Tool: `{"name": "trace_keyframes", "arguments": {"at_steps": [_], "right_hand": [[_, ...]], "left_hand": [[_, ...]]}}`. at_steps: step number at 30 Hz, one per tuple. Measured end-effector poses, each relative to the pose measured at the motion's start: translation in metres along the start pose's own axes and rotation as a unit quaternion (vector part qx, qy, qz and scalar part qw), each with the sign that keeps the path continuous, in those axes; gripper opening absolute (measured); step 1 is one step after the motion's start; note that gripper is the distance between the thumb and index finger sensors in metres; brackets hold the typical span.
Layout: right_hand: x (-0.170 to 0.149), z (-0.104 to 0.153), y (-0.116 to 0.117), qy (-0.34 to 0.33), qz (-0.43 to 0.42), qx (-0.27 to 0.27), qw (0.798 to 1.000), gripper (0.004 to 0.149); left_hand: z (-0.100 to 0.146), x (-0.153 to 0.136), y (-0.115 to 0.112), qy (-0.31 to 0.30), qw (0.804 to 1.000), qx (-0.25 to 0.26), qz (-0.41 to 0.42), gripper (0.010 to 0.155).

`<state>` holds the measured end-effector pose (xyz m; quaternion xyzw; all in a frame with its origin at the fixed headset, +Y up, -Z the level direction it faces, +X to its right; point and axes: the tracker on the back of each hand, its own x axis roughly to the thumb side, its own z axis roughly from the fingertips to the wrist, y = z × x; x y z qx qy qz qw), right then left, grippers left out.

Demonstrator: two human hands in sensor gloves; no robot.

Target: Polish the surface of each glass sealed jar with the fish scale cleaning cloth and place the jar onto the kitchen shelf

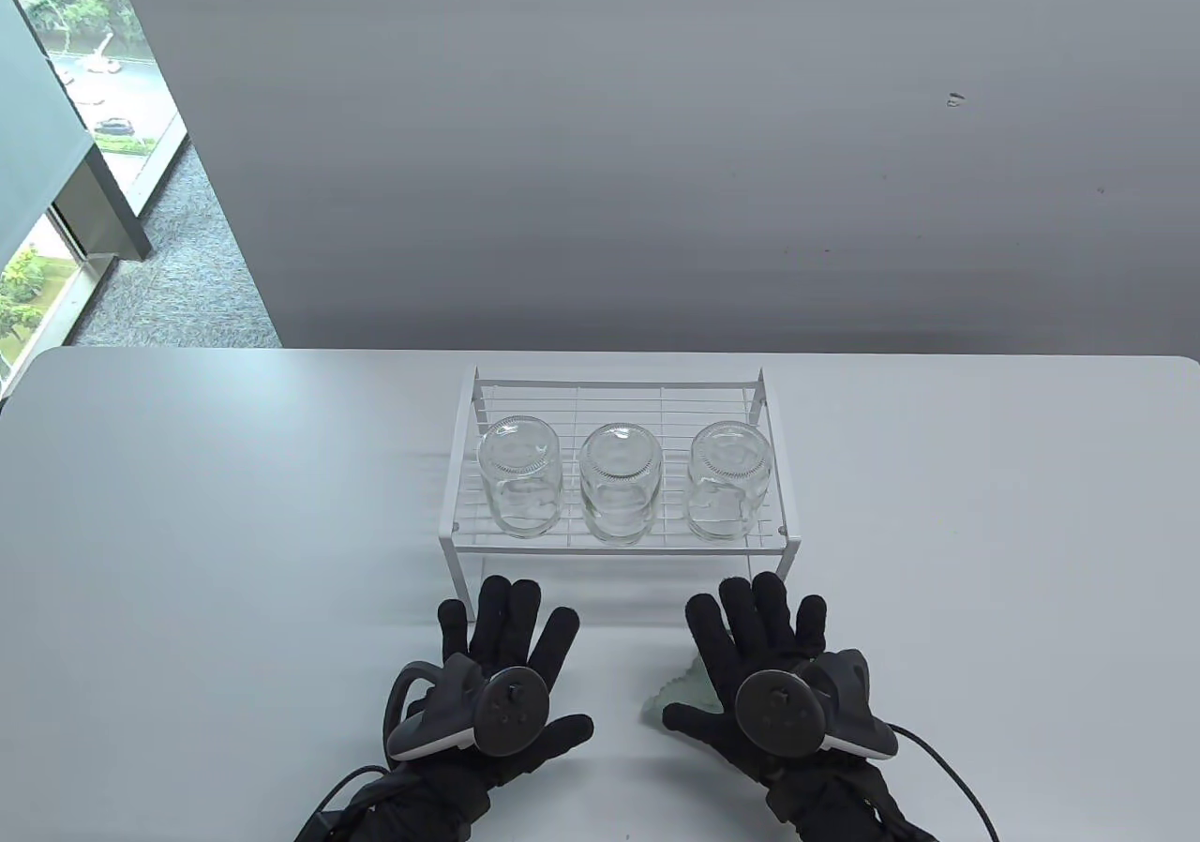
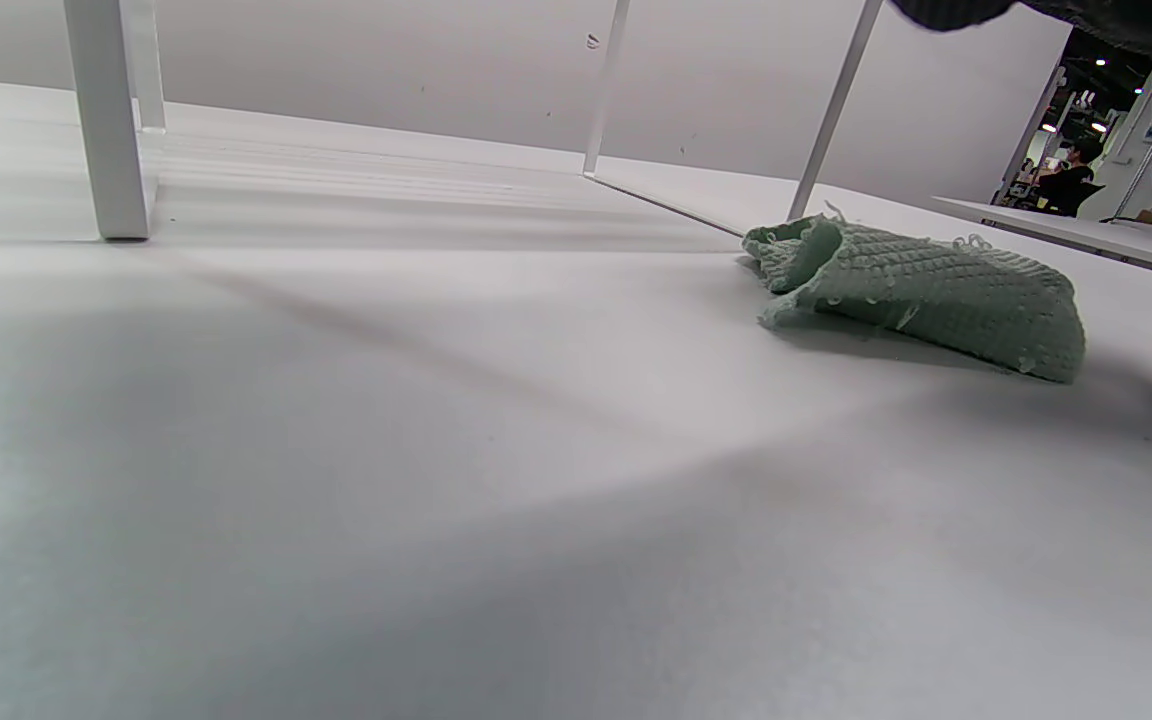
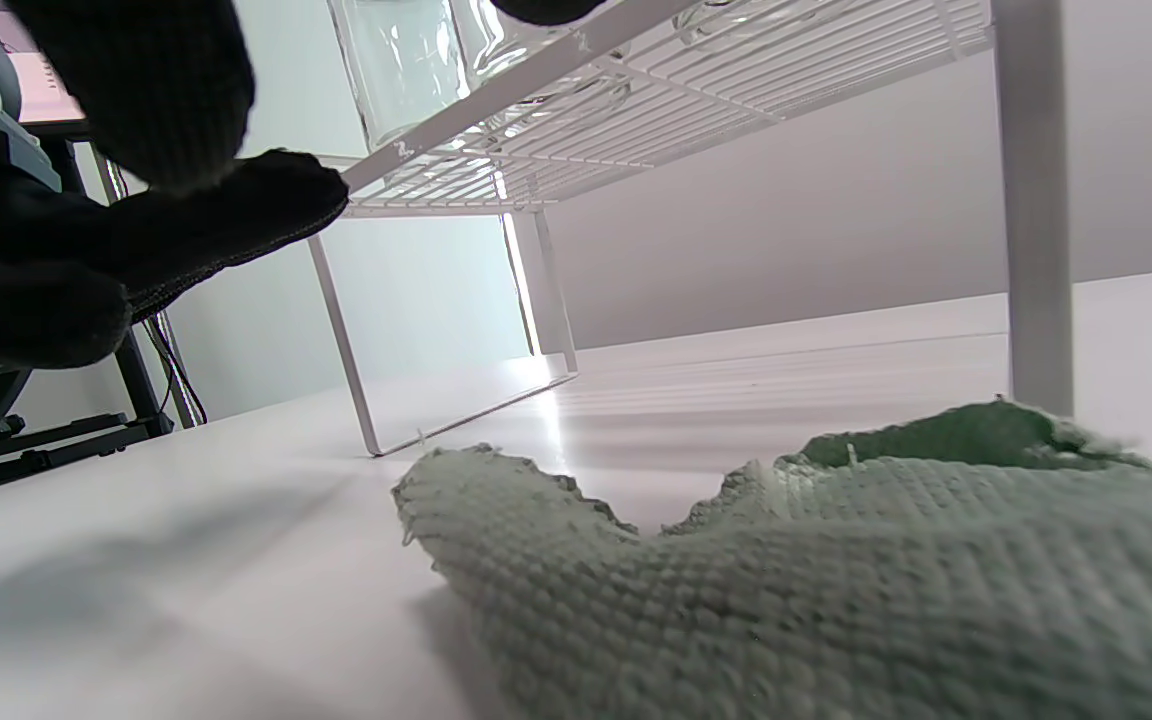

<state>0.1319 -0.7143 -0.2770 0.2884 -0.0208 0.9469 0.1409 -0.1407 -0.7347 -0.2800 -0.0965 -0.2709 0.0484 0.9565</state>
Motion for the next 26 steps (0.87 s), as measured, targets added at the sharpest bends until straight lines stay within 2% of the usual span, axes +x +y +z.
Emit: {"name": "trace_keyframes", "arguments": {"at_steps": [26], "right_hand": [[-0.0011,0.0026,-0.0008,-0.002,-0.011,-0.012,1.0,0.093]], "left_hand": [[0.0004,0.0004,-0.0005,-0.001,1.0,-0.004,0.014,0.098]]}}
